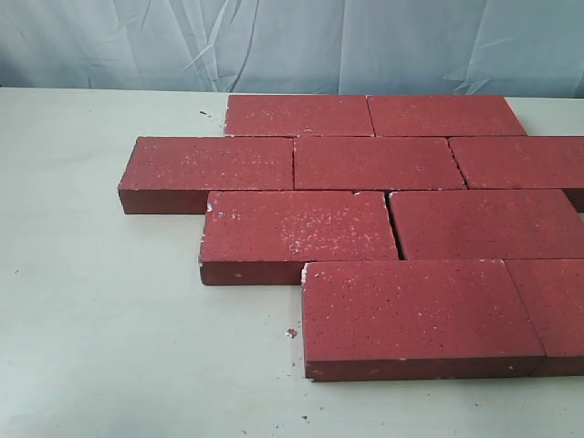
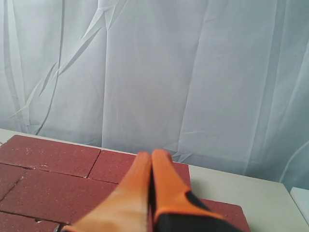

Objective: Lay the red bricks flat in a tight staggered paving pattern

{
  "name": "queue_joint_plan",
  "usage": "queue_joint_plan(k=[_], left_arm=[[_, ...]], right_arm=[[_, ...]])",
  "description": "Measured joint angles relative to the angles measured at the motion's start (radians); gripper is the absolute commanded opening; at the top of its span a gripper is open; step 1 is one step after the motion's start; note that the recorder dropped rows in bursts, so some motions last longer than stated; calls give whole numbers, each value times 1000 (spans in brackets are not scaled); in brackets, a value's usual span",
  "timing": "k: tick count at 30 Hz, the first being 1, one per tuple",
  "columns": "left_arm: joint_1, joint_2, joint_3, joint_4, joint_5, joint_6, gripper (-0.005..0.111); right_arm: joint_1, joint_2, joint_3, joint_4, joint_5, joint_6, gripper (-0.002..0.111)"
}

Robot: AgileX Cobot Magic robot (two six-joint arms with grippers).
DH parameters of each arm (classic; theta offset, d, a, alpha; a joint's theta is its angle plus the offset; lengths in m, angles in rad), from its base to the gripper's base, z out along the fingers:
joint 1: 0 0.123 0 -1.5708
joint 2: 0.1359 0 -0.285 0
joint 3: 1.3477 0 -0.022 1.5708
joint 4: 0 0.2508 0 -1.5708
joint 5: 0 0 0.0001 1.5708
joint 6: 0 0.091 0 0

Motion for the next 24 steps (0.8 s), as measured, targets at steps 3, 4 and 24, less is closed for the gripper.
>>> queue_joint_plan(k=[3, 4, 24], left_arm=[[0, 0, 0, -5, 0, 0, 0], [0, 0, 0, -6, 0, 0, 0], [0, 0, 0, -14, 0, -8, 0]], right_arm=[[0, 0, 0, 0, 0, 0, -1], [0, 0, 0, 0, 0, 0, -1], [-28, -10, 1, -16, 0, -2, -1]])
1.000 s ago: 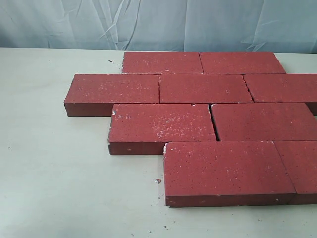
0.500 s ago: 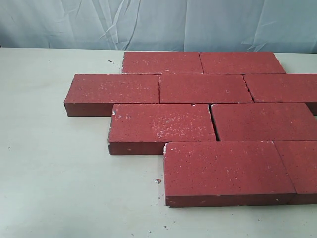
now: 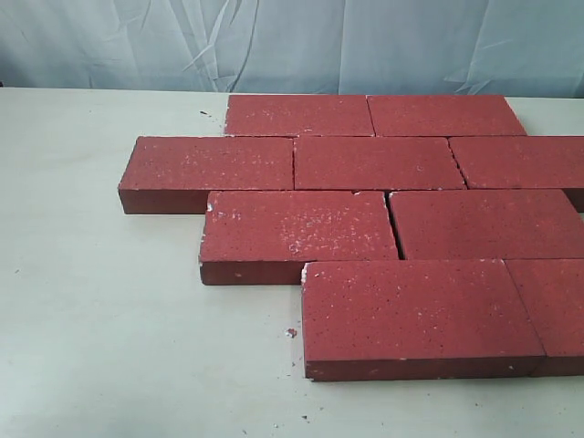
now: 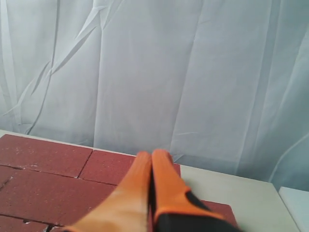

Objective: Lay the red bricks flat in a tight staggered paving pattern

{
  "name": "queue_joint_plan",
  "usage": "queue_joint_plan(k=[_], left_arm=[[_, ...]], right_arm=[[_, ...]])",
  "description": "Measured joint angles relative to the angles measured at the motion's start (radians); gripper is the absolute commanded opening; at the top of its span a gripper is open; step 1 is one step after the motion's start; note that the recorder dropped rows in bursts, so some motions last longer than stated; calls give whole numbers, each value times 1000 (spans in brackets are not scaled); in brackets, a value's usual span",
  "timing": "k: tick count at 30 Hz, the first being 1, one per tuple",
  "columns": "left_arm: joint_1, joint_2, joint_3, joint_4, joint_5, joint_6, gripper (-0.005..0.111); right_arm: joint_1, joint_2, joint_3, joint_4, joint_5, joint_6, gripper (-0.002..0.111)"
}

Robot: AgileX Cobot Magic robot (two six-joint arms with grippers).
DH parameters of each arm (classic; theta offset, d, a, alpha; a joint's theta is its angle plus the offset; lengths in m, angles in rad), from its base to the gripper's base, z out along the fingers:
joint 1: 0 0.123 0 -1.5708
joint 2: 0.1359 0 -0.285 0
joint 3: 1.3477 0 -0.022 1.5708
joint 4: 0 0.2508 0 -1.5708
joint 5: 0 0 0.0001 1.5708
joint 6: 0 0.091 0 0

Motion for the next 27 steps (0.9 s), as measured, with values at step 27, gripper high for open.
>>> queue_joint_plan(k=[27], left_arm=[[0, 0, 0, 0, 0, 0, 0]], right_arm=[[-111, -265, 224, 9, 44, 36, -1]])
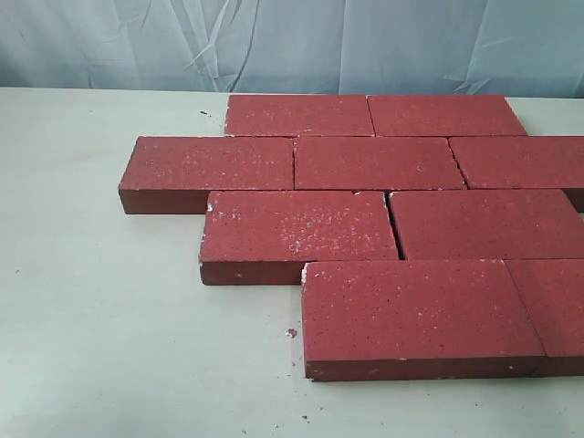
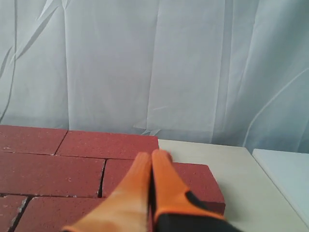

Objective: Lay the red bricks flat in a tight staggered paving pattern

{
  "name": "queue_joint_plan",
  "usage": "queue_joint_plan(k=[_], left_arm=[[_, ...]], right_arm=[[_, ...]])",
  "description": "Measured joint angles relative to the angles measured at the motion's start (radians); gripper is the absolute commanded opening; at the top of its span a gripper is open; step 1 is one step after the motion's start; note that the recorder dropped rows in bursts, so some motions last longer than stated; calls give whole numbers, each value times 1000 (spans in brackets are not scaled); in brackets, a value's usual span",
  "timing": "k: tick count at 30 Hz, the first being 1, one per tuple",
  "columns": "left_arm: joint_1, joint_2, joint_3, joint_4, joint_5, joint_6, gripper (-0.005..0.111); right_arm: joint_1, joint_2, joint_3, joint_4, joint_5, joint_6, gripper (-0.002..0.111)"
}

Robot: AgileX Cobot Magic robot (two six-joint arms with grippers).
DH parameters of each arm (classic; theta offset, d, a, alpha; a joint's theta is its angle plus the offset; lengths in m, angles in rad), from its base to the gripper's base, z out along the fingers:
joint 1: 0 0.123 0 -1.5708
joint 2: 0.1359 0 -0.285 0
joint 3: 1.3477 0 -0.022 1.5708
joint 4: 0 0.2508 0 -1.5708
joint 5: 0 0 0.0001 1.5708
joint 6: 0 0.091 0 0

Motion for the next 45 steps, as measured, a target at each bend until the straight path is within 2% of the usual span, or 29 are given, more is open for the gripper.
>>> queue_joint_plan(k=[8, 15, 23, 45], left_arm=[[0, 0, 0, 0, 0, 0, 0], [0, 0, 0, 0, 0, 0, 0], [0, 0, 0, 0, 0, 0, 0], [0, 0, 0, 0, 0, 0, 0]], right_arm=[[0, -158, 151, 28, 7, 11, -1], [0, -167, 260, 55, 7, 11, -1], [0, -167, 268, 58, 66, 11, -1], [0, -167, 268, 62, 68, 11, -1]])
